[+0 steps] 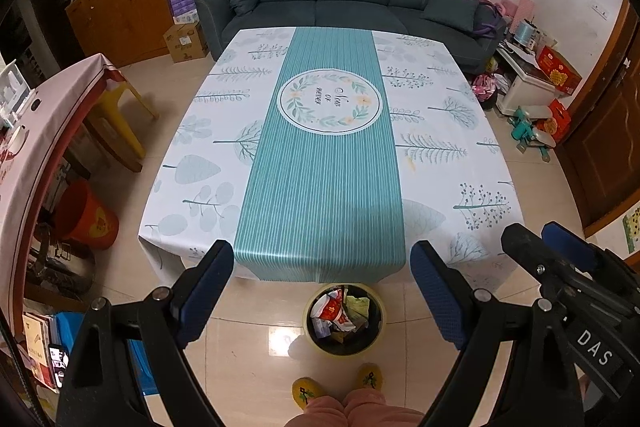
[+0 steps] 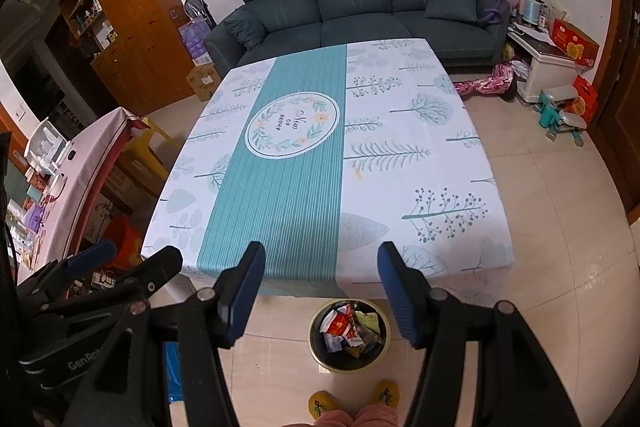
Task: Collect trash
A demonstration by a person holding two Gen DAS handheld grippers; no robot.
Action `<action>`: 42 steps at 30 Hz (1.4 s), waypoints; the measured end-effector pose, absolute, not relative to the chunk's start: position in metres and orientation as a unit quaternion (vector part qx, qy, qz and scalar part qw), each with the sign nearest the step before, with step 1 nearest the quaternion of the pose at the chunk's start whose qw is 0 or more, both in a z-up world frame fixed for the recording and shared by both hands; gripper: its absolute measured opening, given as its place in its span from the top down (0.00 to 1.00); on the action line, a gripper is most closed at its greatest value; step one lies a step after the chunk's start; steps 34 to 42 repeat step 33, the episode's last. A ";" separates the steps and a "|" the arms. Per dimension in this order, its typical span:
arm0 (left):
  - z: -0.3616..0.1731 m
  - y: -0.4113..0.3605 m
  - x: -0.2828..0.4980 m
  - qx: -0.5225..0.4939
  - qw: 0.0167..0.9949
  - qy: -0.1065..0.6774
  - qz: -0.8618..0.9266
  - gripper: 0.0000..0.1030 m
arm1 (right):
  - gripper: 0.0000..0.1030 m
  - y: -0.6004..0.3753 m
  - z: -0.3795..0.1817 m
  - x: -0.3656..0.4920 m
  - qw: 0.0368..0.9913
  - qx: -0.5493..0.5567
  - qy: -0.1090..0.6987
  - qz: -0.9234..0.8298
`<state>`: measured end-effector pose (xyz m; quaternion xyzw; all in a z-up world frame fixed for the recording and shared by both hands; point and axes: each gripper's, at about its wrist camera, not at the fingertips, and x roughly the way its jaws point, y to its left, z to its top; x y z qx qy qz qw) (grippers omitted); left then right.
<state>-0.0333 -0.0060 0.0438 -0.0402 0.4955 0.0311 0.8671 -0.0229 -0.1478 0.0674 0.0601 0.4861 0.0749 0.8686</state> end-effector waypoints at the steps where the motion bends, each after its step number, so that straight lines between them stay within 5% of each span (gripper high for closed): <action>1: 0.044 -0.006 -0.034 -0.041 0.867 0.495 0.032 0.14 | 0.43 -0.148 0.068 -0.023 0.869 0.060 0.486 0.076; 42: 0.044 -0.025 -0.036 -0.047 0.863 0.500 0.056 0.14 | 0.43 -0.157 0.065 -0.018 0.867 0.057 0.486 0.092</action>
